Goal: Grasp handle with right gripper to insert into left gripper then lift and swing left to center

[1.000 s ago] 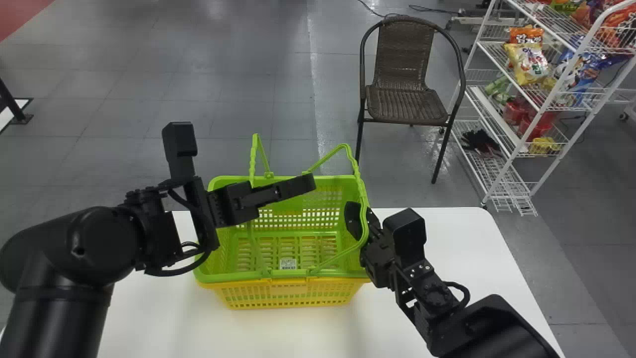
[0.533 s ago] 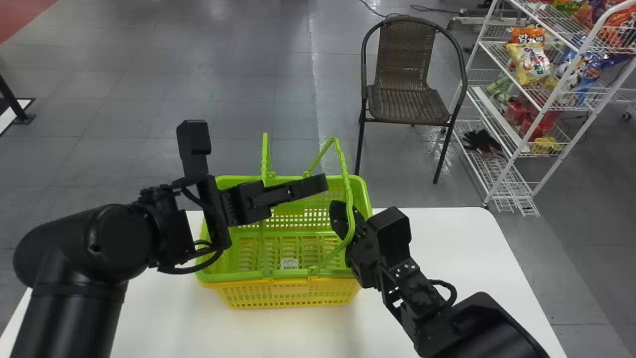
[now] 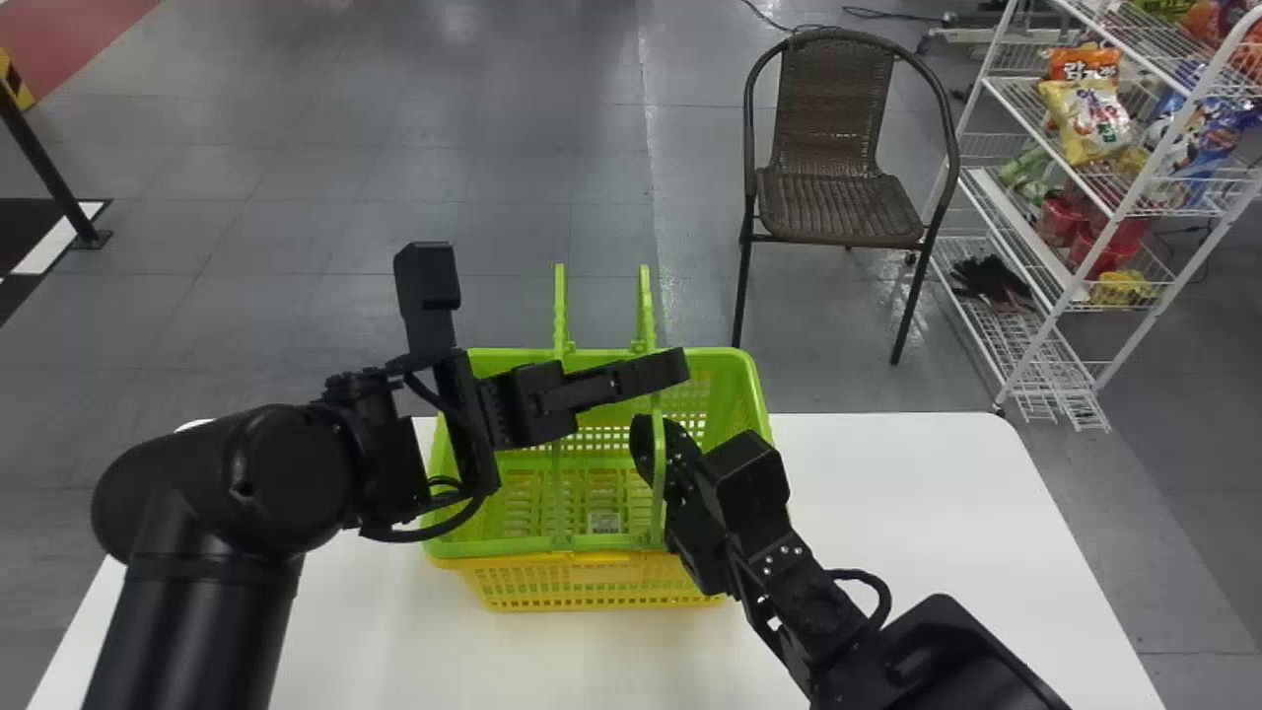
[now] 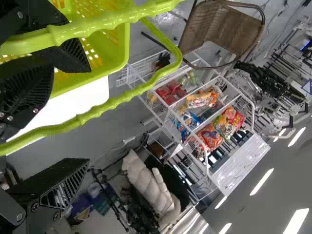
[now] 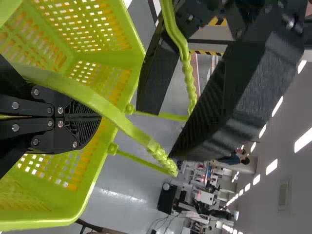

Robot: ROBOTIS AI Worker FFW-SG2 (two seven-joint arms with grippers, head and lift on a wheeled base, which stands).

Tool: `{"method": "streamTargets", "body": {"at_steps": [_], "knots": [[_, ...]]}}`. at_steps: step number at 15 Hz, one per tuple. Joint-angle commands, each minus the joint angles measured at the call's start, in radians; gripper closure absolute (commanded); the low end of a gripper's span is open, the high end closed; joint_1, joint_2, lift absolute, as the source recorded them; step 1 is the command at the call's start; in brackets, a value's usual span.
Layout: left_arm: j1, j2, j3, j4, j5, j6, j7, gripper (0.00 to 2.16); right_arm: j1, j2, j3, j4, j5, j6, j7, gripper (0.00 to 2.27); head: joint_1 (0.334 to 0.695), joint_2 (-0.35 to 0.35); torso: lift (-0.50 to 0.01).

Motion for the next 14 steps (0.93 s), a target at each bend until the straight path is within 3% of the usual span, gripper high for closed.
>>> {"method": "streamTargets", "body": {"at_steps": [1,4,7,14], "knots": [[-0.001,-0.002,-0.003,0.002,0.000,-0.003,0.000,0.18,0.000,0.003,0.023,0.000,0.012,0.005,-0.004,2.01,0.695,-0.016,0.000],[-0.006,-0.005,-0.004,0.002,0.000,0.000,0.000,0.18,0.015,0.000,0.021,-0.017,0.012,0.002,-0.008,2.01,0.695,-0.005,0.000],[-0.009,-0.007,-0.007,0.002,0.000,0.000,0.000,0.18,0.070,-0.005,-0.060,-0.070,-0.001,-0.001,-0.008,2.01,0.695,-0.007,0.000],[-0.034,-0.007,-0.012,0.027,0.013,0.000,0.009,0.18,0.297,-0.058,-0.295,-0.169,-0.095,-0.219,-0.005,2.01,0.695,-0.137,0.000]]}}
